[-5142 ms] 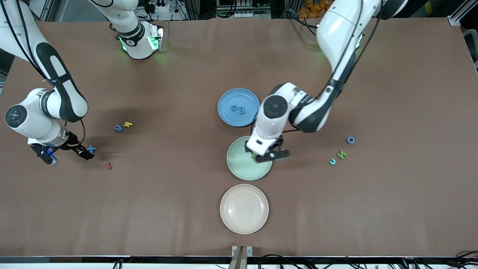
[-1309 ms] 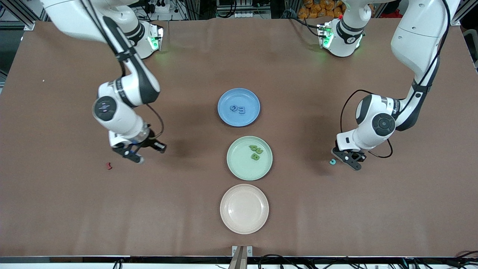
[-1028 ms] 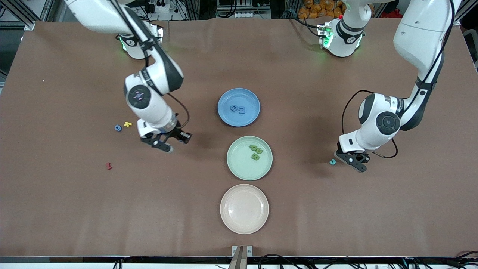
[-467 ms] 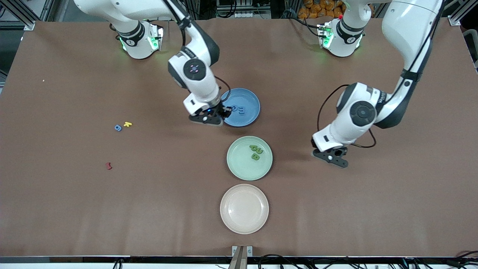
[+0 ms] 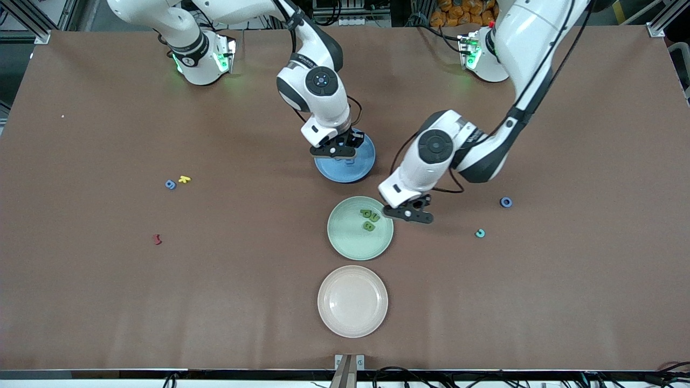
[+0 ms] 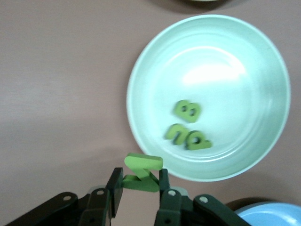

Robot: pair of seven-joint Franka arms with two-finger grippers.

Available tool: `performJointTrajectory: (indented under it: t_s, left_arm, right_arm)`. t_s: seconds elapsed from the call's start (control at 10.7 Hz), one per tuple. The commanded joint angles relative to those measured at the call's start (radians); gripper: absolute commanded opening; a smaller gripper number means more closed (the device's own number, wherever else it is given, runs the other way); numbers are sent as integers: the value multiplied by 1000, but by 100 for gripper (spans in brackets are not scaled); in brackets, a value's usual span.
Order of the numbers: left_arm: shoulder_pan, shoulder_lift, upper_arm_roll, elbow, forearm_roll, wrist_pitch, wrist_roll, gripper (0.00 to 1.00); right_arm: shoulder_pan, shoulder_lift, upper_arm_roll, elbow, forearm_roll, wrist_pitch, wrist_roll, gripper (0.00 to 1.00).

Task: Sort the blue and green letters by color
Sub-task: 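Carry the X and Z to the blue and green plates with both grippers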

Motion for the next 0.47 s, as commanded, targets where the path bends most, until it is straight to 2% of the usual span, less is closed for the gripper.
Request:
performJointTrajectory:
  t_s: [0.0,0.37]
  left_arm:
    - [-69,119,12,169,7,-22,-119,0]
    - [-186,169,106,222,-1,-21,-163,0]
  right_arm:
    - [-14,12,2,26,7,-17,6,100]
    - [-93,-26,4,15,5,-43,-39,100]
